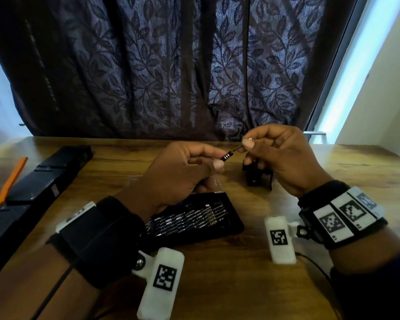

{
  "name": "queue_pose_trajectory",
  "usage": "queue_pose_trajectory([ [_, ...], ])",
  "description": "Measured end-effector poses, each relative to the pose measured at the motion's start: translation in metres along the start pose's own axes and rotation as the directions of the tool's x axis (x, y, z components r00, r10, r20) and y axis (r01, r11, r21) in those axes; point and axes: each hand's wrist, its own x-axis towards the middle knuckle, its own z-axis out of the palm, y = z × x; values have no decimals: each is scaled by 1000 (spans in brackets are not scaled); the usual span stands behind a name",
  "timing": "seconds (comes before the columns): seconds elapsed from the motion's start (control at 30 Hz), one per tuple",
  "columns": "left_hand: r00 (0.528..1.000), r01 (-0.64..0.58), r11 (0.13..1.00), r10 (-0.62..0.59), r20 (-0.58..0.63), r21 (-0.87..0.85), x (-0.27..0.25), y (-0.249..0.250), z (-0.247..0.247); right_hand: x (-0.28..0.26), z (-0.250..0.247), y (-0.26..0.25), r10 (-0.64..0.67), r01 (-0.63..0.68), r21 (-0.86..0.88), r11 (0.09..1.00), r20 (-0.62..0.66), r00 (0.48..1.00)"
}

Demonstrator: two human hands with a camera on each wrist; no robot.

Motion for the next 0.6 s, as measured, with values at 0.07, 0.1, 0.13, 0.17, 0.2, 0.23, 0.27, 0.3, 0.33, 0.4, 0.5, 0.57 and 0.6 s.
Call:
queue_pose_trajectory([
  [0.07,999,-37,999,37,-15,-7,0,-1,1,0,2,-1,-27,27,32,999,-7,1000],
  [0.1,998,-58,998,58,-27,-4,0,-1,1,0,2,0,-37,37,42,998,-9,999],
  [0.13,996,-75,997,75,-38,3,0,-1,1,0,3,0,-43,44,50,998,-10,999],
  [0.17,995,-85,996,86,-45,8,1,-1,1,0,3,0,-49,50,53,997,-8,999],
  [0.2,995,-89,996,89,-50,12,1,-1,0,-1,3,-1,-54,54,53,997,-5,999],
  [0.23,995,-88,996,89,-53,12,1,-2,0,-1,4,-1,-58,57,52,997,0,998],
  [0.27,995,-86,996,86,-53,12,1,-2,0,-1,4,-1,-60,59,50,997,5,998],
  [0.3,995,-80,997,81,-51,12,1,-3,0,-1,4,-2,-60,60,46,997,8,998],
  [0.33,996,-74,997,75,-49,14,1,-3,0,-1,5,-2,-59,59,42,997,10,998],
  [0.4,997,-64,998,65,-46,8,2,-3,0,-1,6,-2,-53,53,41,998,11,999],
  [0.5,997,-67,998,67,-26,-1,3,-3,0,-1,7,-2,-43,43,46,998,11,999],
  [0.57,997,-73,997,73,-21,-3,3,-4,0,-1,7,-1,-41,41,53,998,10,999],
  [0.6,997,-74,997,74,-25,-6,3,-4,-1,-1,6,0,-42,42,55,998,7,999],
])
